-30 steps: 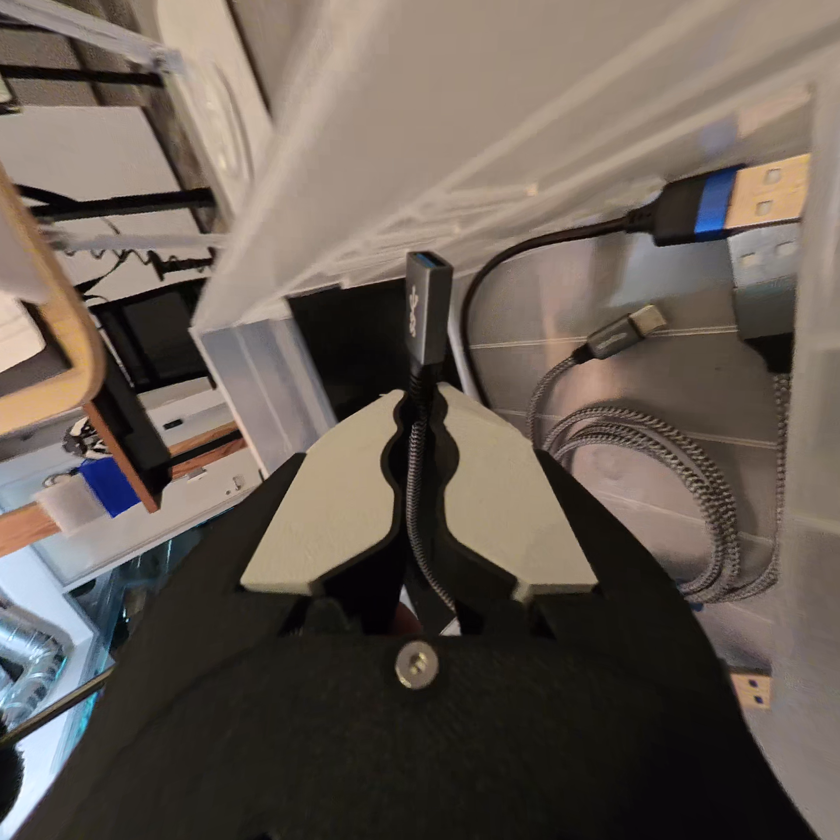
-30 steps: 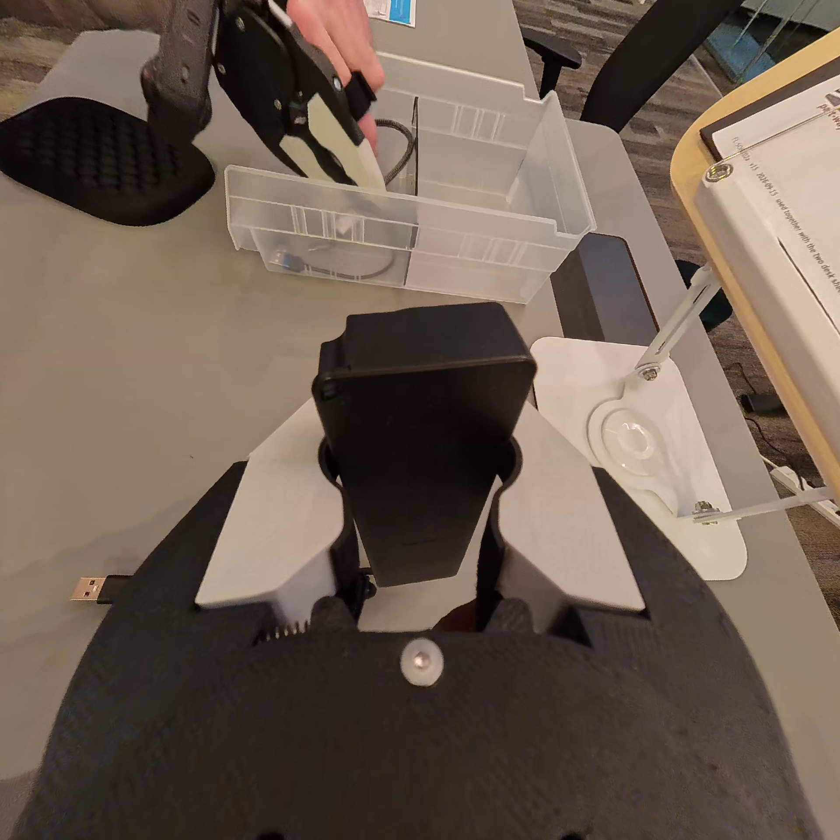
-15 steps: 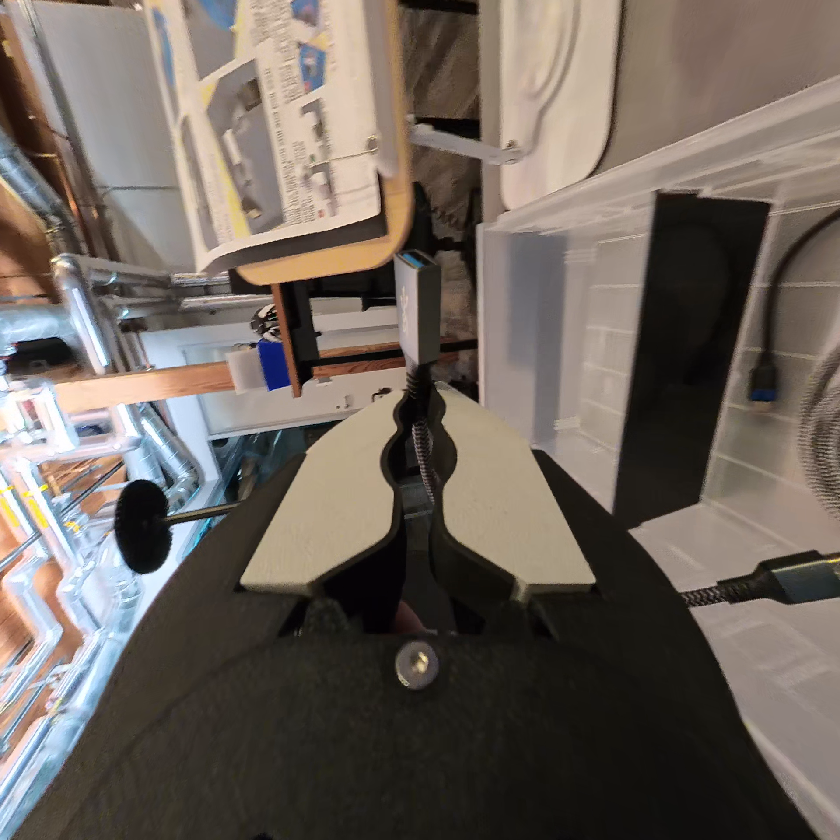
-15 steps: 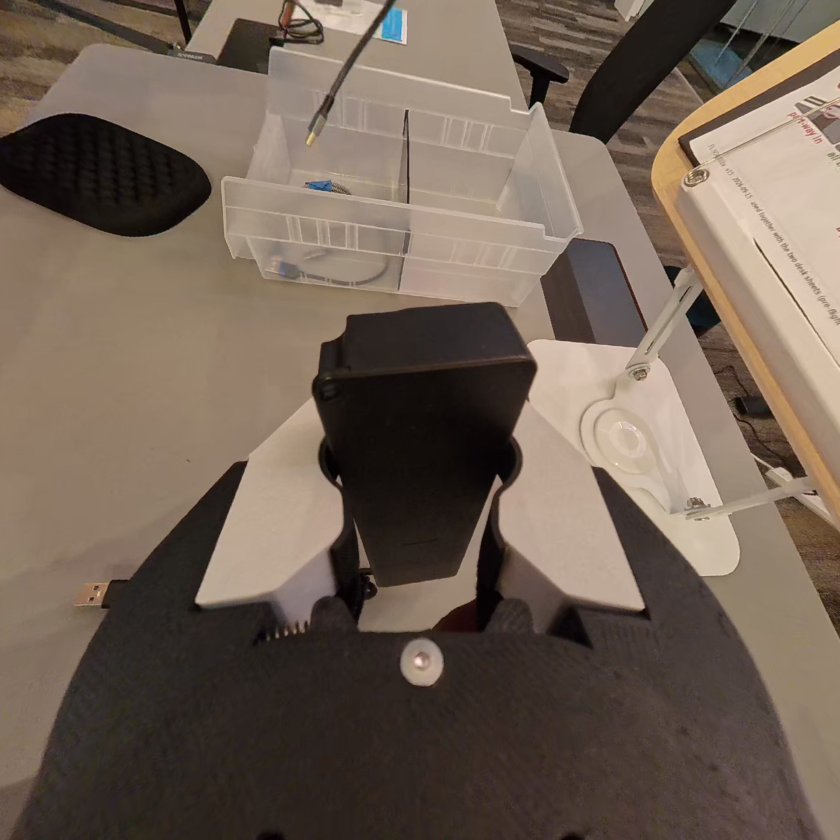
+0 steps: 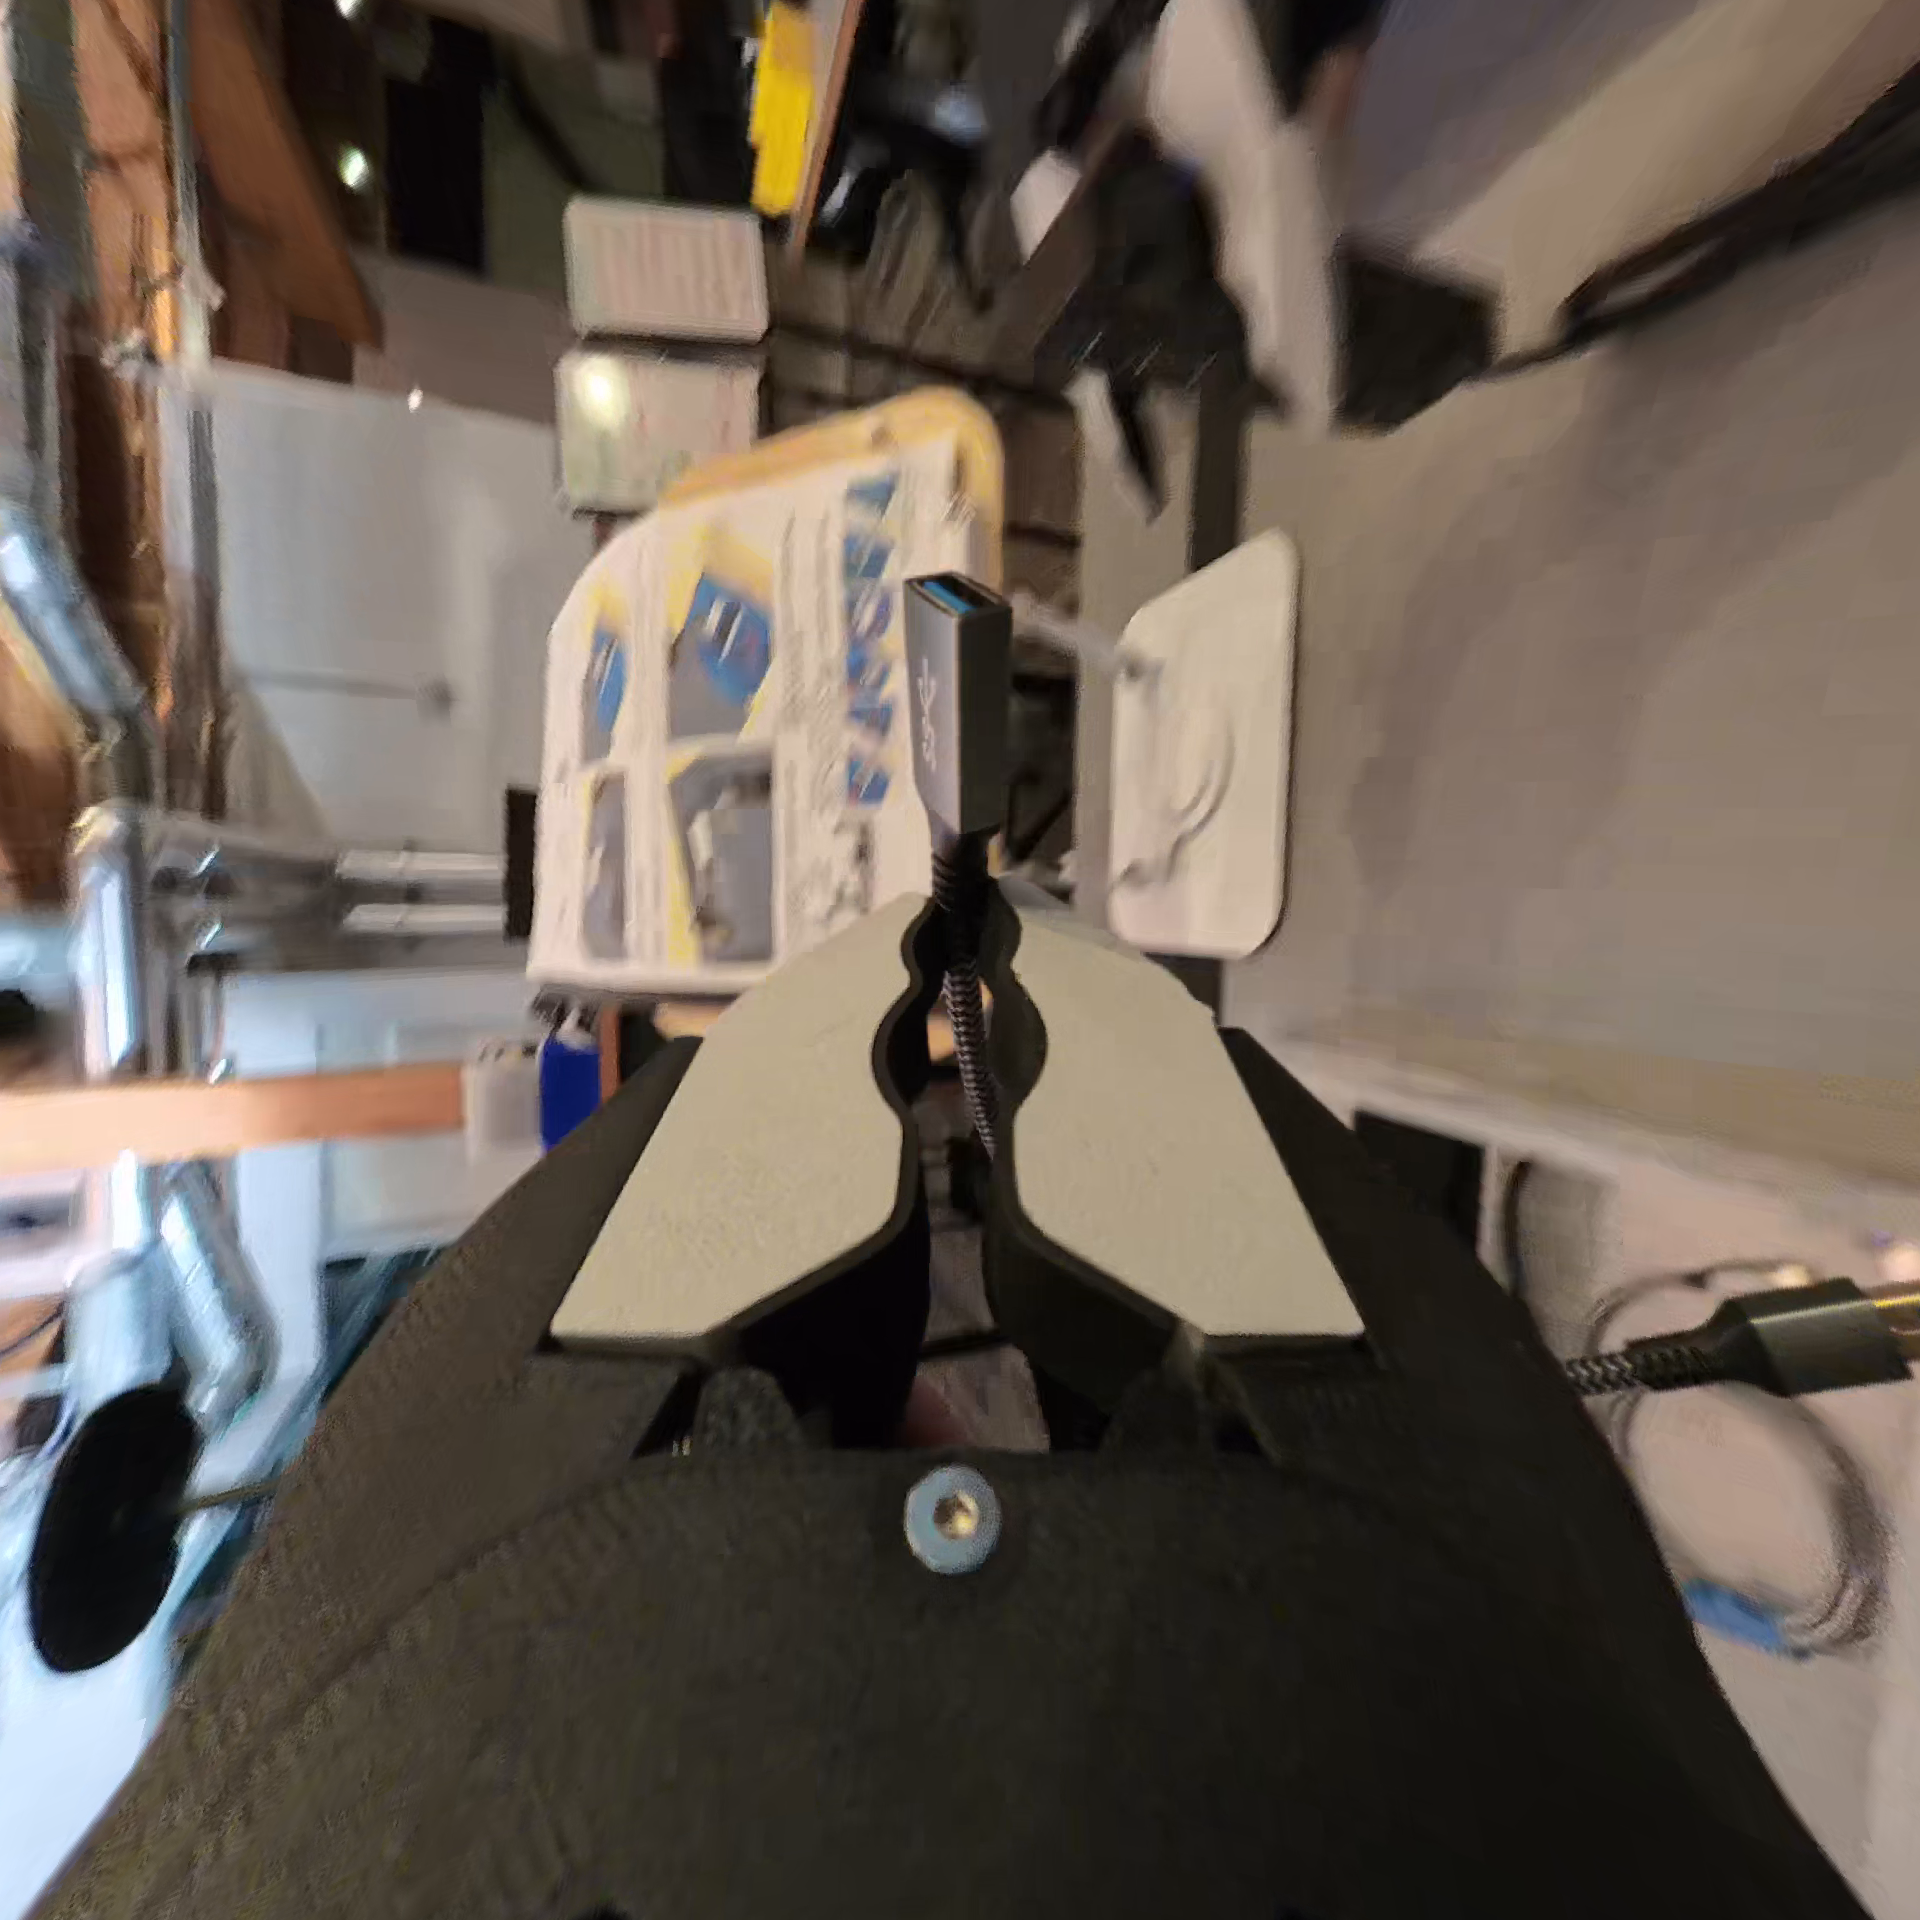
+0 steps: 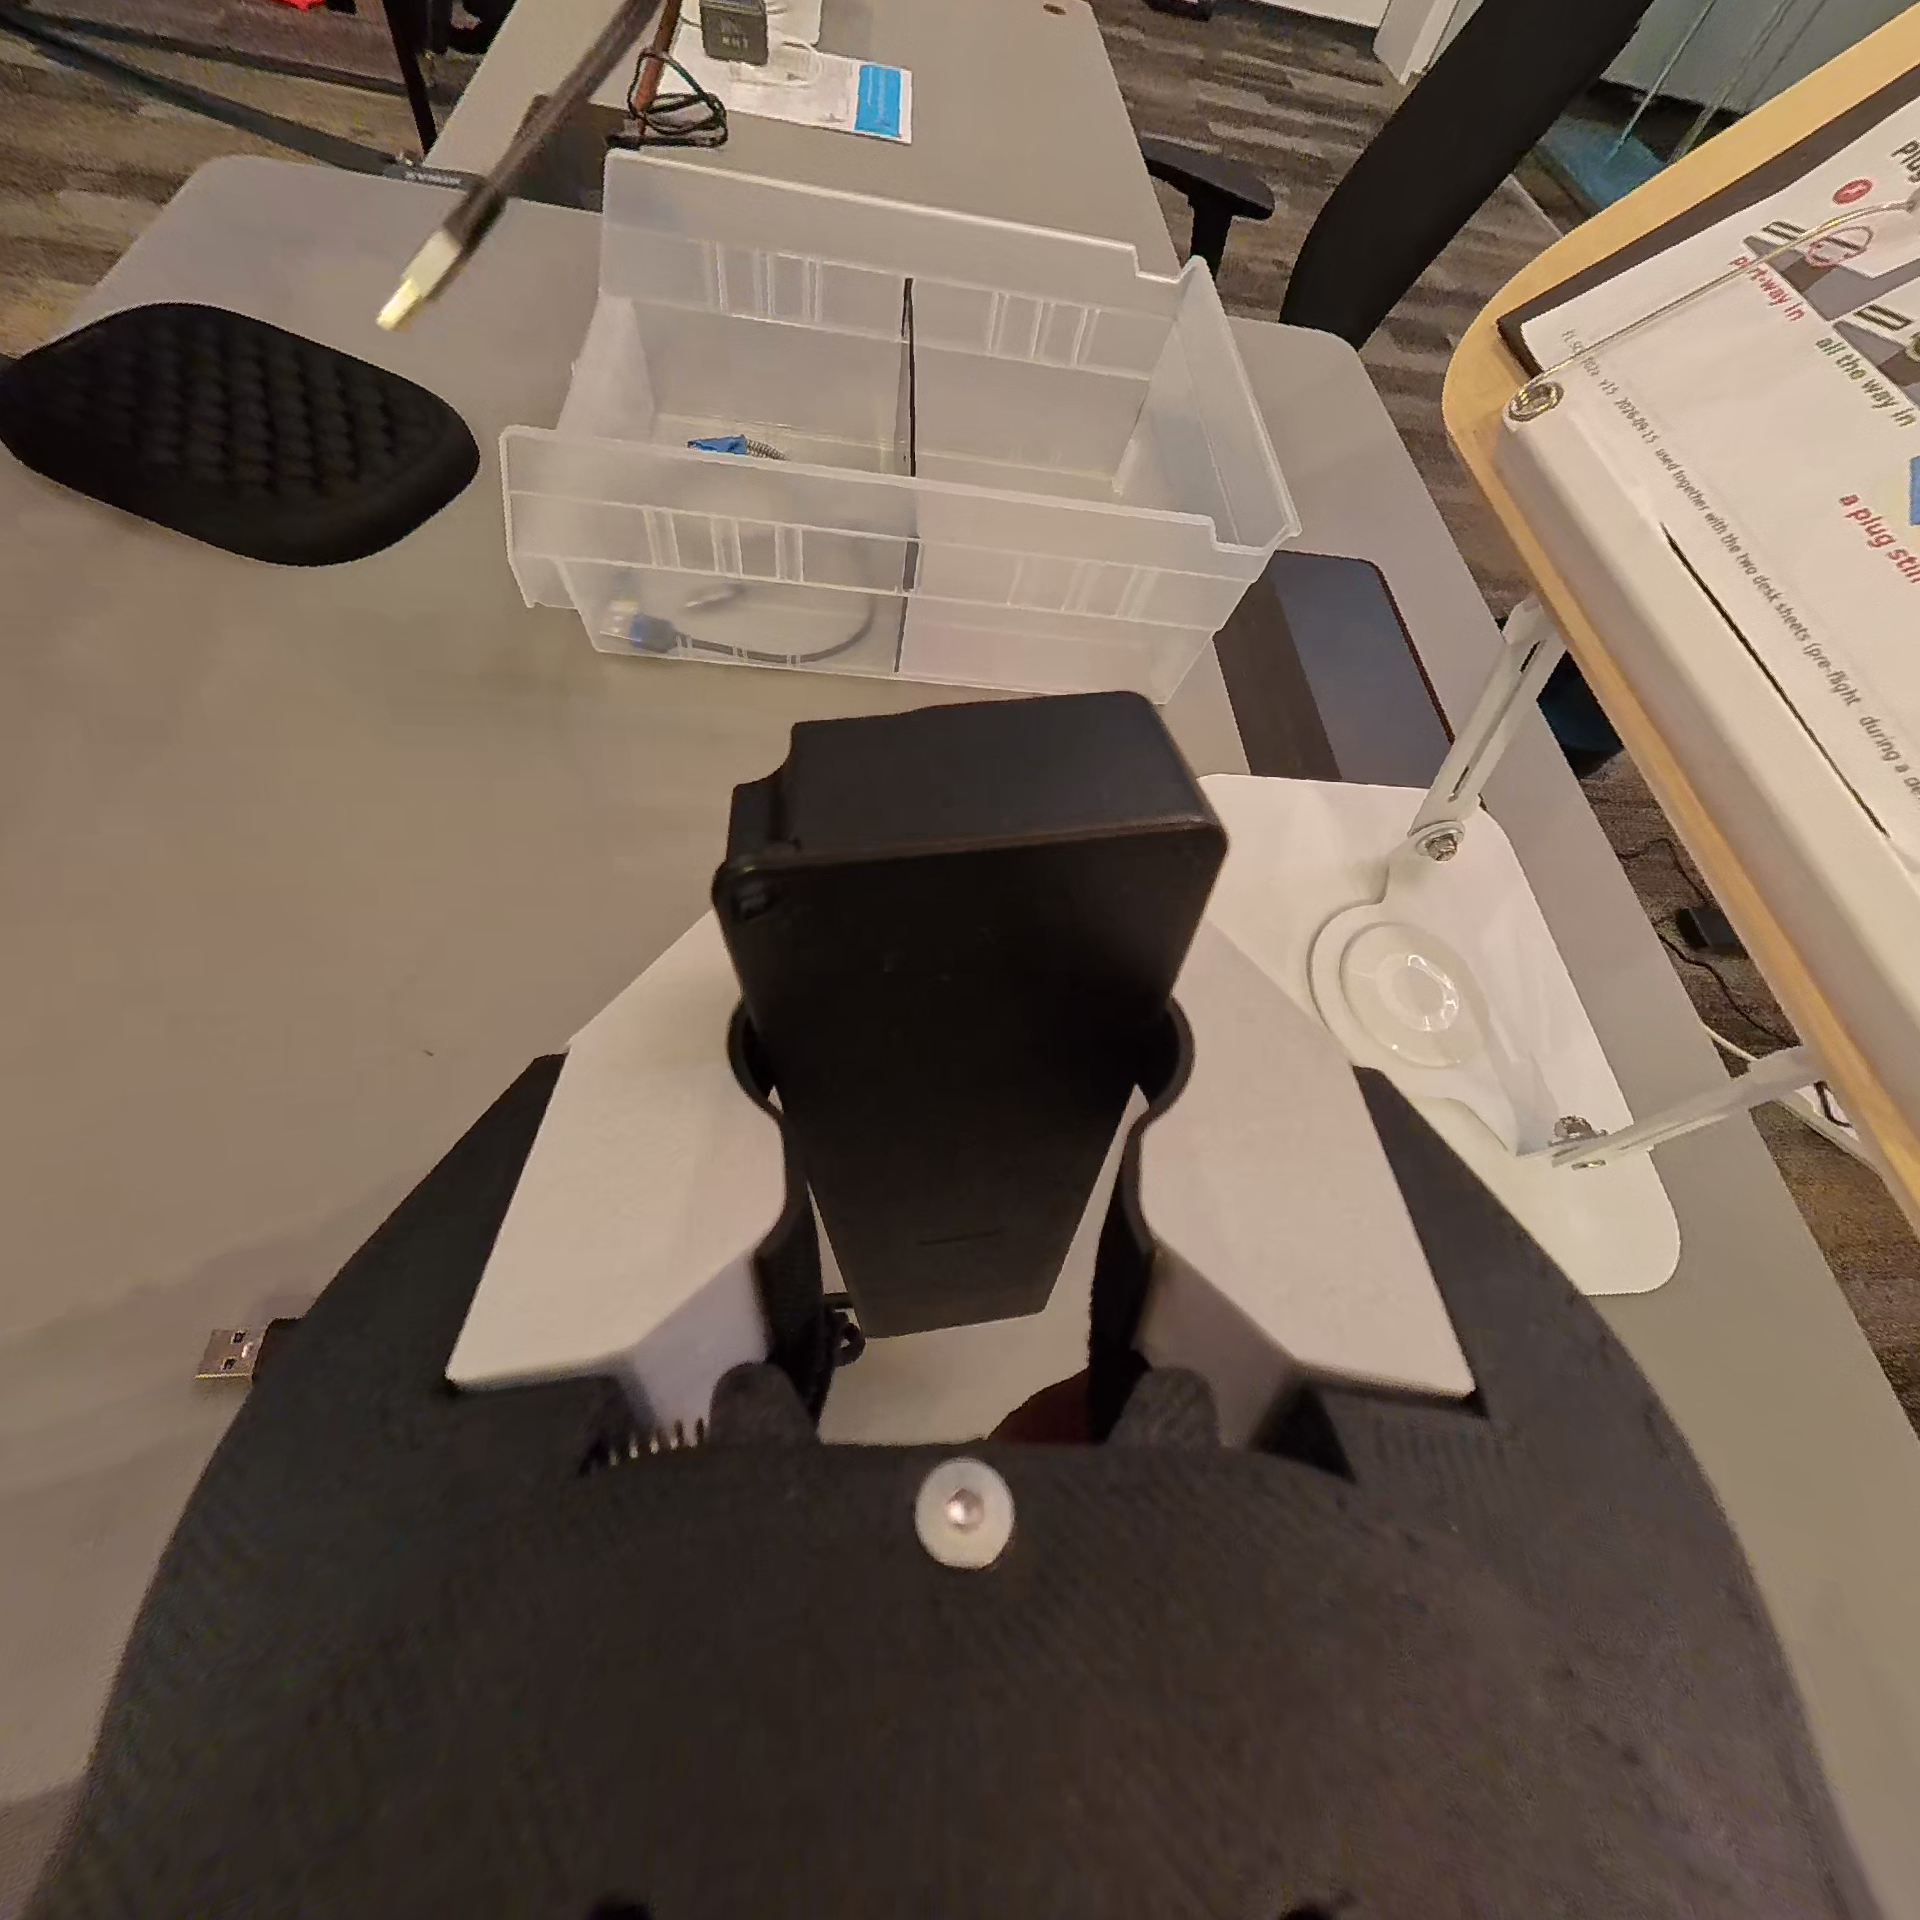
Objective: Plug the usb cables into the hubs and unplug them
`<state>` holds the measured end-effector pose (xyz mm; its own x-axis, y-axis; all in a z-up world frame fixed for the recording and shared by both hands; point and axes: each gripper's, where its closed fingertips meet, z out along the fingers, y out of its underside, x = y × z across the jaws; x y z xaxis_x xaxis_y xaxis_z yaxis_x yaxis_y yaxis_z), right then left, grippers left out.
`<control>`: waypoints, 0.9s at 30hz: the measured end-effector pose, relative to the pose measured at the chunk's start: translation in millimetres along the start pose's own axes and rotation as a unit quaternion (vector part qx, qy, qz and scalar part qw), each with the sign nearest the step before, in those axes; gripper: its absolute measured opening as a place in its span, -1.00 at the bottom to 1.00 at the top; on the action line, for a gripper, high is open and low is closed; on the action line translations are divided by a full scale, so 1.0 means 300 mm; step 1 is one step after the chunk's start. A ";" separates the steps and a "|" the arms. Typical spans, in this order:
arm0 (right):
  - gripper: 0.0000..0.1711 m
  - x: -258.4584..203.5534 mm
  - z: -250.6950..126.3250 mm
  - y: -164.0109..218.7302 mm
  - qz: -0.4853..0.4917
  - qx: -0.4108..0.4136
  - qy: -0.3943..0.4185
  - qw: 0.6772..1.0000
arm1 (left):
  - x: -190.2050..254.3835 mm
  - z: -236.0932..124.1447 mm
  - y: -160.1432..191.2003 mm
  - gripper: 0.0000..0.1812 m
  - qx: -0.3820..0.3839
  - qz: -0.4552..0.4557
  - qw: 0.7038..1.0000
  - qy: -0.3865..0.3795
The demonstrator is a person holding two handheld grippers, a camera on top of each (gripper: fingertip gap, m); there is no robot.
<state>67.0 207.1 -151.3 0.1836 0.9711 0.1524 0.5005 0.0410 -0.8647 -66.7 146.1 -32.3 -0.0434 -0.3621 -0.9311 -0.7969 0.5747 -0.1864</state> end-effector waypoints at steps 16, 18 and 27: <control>-0.27 0.024 -0.022 0.030 0.023 0.023 -0.008 0.999 | 0.811 0.306 -0.375 -0.93 0.118 0.251 0.902 0.331; -0.27 0.029 -0.026 0.037 0.028 0.027 -0.009 0.999 | 0.858 0.328 -0.363 -0.92 0.115 0.254 0.898 0.341; -0.26 0.042 -0.028 0.055 0.042 0.037 -0.013 0.998 | 0.795 0.358 -0.334 -0.34 0.098 0.102 0.934 0.329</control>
<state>84.6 218.1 -159.6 0.1987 0.9778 0.0665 0.4208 -0.0239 -0.9069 67.5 81.1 -269.4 -0.5949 -0.5649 -0.5718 -0.6082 0.7814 -0.1393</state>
